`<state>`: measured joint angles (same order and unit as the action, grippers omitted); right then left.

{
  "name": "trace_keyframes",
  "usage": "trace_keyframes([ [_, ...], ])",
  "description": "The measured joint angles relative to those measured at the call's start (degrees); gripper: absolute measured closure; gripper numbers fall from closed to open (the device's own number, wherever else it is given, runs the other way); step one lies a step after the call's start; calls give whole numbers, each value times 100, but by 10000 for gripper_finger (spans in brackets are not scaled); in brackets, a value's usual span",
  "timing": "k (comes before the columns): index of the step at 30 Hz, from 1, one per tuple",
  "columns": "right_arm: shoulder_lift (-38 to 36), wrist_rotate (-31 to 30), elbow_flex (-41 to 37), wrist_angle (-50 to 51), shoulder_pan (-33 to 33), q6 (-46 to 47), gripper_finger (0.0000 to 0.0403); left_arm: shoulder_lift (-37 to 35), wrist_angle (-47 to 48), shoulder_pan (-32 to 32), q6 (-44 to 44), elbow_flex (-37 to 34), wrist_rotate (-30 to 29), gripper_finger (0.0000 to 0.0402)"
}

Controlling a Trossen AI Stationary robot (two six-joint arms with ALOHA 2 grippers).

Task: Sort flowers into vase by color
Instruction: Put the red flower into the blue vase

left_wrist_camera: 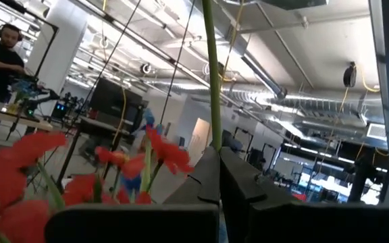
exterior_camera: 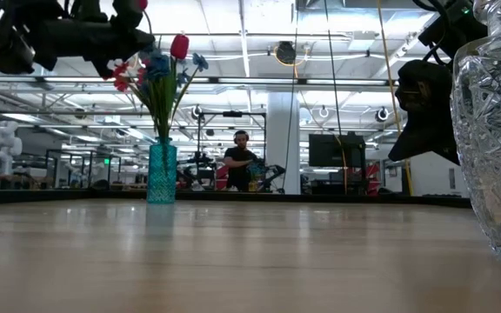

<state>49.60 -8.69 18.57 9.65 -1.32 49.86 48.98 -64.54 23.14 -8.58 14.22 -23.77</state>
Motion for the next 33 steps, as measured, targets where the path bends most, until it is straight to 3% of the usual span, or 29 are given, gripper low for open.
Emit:
trace_keyframes([
  [12, 0, 2, 1, 0, 0, 44, 403, 120, -770, 0, 222, -20, 253, 401],
  [19, 0, 2, 2, 0, 0, 44, 403, -114, -1295, 0, 826, 55, 254, 401],
  [24, 1, 2, 2, 0, -2, 41, 403, -208, -1132, 0, 893, 158, 271, 401],
  [29, 2, -2, 2, 2, -82, 32, 403, -56, -232, -2, 139, 158, 271, 401],
  [33, 2, -1, 2, 2, -164, 21, 403, 274, -241, 0, 26, 158, 269, 401],
])
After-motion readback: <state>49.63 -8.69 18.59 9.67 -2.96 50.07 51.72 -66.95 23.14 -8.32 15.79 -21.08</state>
